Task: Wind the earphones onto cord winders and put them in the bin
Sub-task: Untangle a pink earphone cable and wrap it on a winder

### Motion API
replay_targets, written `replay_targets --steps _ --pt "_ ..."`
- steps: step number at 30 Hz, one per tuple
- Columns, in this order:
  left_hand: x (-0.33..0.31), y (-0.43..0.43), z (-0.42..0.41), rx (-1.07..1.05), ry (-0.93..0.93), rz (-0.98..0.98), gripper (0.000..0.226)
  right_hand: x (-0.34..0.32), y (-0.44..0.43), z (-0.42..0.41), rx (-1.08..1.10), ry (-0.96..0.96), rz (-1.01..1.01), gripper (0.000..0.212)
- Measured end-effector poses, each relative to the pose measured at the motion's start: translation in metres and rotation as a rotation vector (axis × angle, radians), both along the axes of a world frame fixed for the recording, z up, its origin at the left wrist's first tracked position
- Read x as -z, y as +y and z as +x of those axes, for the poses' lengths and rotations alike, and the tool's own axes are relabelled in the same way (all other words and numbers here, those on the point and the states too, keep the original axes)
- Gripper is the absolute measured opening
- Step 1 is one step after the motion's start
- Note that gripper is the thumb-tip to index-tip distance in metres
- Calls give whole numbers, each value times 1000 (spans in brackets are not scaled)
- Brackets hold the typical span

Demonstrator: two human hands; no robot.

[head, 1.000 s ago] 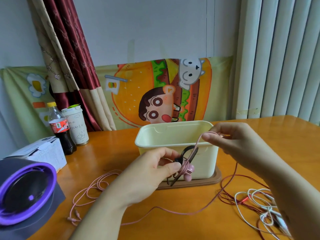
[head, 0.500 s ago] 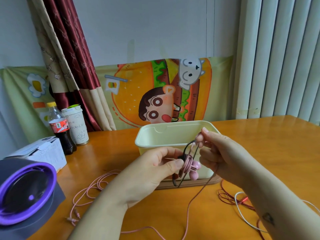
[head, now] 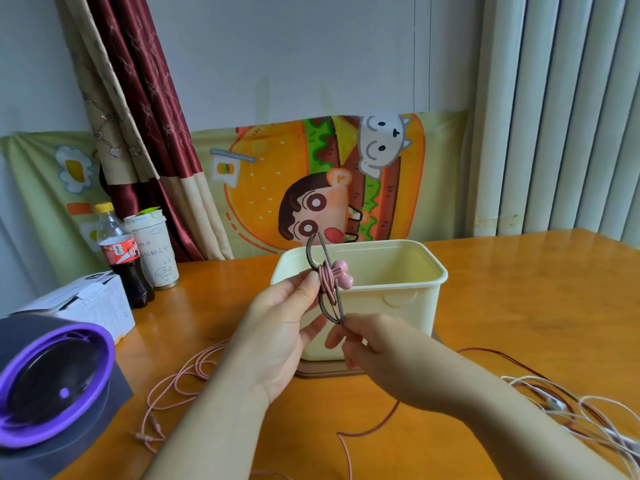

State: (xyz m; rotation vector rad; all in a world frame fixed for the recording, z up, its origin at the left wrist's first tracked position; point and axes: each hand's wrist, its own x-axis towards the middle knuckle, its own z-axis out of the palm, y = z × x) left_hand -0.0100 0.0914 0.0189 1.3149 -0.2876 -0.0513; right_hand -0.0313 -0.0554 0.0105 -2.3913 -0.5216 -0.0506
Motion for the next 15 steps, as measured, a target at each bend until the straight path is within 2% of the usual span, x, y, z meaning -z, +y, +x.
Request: replay_targets --steps 4,8,15 --pt "1 -2 -1 -20 14 57 33 -7 -5 -6 -14 -1 -138 30" --pt "3 -4 -2 -20 -6 78 30 -14 -8 -9 -9 -62 -182 29" --pt "10 -12 -2 -44 -23 236 25 -26 -11 -14 -13 -109 -67 28"
